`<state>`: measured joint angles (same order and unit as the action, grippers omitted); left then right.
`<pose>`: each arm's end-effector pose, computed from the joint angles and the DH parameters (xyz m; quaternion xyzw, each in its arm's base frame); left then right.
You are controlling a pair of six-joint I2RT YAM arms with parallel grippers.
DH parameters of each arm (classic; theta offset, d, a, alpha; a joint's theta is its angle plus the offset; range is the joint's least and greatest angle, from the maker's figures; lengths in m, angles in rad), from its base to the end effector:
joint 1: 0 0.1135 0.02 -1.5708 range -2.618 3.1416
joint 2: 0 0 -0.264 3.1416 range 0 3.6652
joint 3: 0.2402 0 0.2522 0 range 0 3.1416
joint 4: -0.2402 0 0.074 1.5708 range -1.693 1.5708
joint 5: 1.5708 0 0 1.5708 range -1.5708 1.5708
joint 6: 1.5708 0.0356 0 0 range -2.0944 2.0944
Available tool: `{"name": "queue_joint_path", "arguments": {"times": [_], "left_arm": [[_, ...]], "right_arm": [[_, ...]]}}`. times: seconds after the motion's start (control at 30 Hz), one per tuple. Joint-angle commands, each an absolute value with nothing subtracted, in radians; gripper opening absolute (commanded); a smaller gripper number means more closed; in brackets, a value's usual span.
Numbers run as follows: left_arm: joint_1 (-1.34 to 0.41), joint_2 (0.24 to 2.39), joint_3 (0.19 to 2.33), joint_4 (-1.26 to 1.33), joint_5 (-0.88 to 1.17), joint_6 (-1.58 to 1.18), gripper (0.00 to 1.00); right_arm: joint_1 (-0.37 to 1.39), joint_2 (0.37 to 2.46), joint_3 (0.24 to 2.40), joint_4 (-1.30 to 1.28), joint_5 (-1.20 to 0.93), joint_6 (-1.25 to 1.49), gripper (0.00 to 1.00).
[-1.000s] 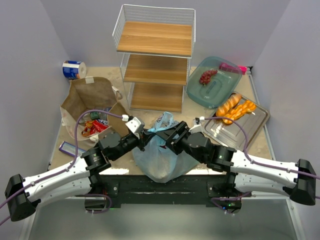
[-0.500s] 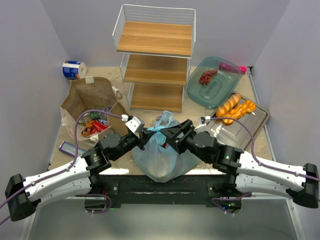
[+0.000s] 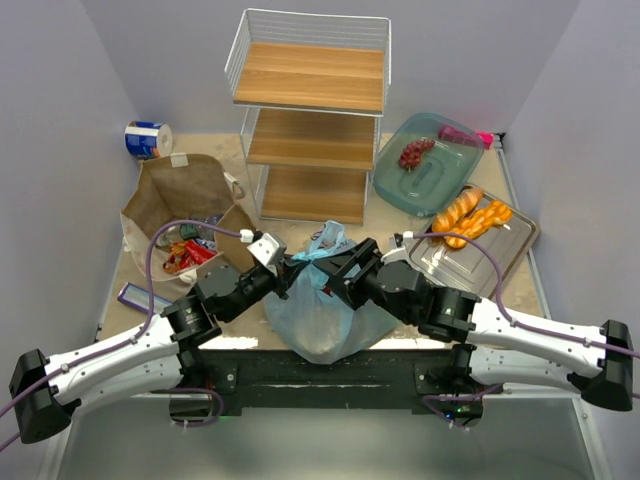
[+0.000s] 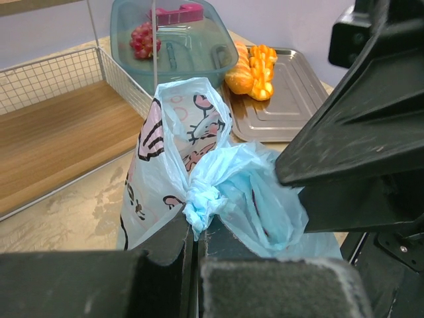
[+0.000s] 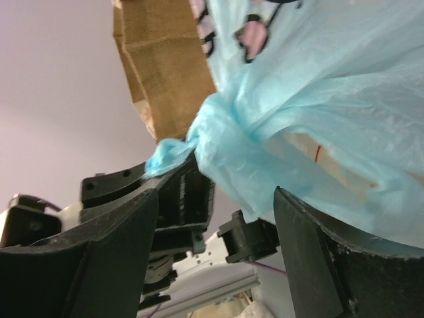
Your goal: Place the mixed food into the grocery bags and tie them
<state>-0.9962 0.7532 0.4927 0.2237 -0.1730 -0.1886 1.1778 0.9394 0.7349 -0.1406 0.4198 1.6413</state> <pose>0.1076 -0.1549 0.2849 0.2267 0.6832 -0.3344 0.6083 0.0963 0.1944 0.2996 0.3004 0.7511 0.5279 0.2586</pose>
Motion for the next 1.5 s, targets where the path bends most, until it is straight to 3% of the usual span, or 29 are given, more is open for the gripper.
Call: {"name": "queue_joint_path", "arguments": {"times": [0.0, 0.63, 1.03, 1.47], "left_arm": [[-1.000, 0.742, 0.495, 0.310, -0.209, -0.164, 0.00], [-1.000, 0.758, 0.506, 0.298, -0.207, -0.158, 0.00], [-1.000, 0.753, 0.502, 0.299, -0.204, -0.163, 0.00], [-1.005, 0.753, 0.509, 0.296, -0.187, -0.160, 0.00]], "right_arm": [[1.186, 0.902, 0.839, -0.207, 0.457, 1.588, 0.75], [1.207, 0.931, 0.864, -0.117, 0.459, 1.528, 0.77], [1.209, 0.808, 0.859, -0.206, 0.549, 1.489, 0.76], [1.207, 0.936, 0.813, -0.048, 0.531, 1.493, 0.77]]}}
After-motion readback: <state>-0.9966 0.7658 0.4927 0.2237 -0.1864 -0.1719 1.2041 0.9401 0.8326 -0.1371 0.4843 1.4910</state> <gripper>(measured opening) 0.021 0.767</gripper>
